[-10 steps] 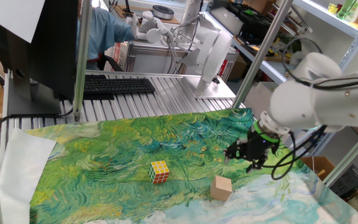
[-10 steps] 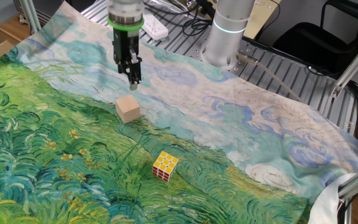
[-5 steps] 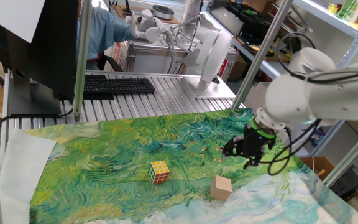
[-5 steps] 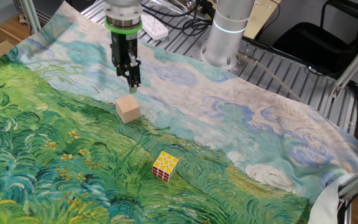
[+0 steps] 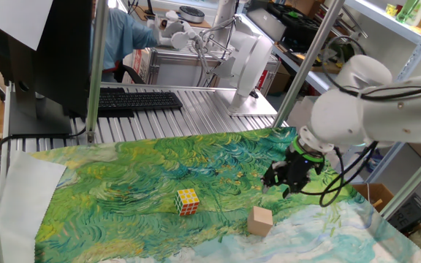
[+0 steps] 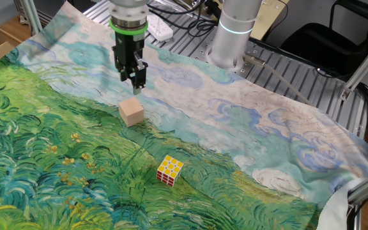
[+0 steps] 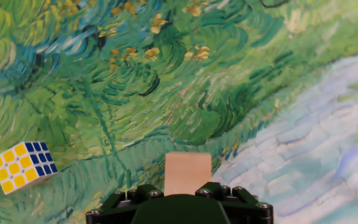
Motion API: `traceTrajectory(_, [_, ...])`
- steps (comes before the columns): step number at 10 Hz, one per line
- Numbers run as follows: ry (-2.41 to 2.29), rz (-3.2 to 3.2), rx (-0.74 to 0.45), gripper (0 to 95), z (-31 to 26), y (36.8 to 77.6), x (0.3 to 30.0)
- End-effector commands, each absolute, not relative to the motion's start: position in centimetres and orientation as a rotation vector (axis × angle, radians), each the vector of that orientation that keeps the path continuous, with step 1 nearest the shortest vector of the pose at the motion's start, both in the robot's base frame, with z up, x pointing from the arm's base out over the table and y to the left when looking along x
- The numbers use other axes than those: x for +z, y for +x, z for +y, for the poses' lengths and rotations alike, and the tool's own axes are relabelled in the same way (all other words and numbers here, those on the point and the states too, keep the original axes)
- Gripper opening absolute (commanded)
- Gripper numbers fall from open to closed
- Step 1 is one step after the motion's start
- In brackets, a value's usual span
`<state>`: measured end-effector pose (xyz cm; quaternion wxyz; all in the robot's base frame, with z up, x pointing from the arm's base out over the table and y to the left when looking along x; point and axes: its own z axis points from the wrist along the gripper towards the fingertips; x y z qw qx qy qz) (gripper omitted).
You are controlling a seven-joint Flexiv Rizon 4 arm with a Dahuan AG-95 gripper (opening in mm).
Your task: Pick up the small block on the left and move it to the right
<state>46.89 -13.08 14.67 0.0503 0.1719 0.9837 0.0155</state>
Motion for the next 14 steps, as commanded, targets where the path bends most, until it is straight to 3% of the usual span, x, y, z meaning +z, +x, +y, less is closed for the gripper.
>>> traceTrajectory(1, [0.401, 3.009, -0.026, 57.0, -12.9, 46.5, 14.9])
traceTrajectory(7, [0.275, 3.053, -0.051, 57.0, -12.0, 46.2, 15.4])
traceTrajectory(14, [0.469, 3.028, -0.032, 57.0, -11.9, 46.2, 15.4])
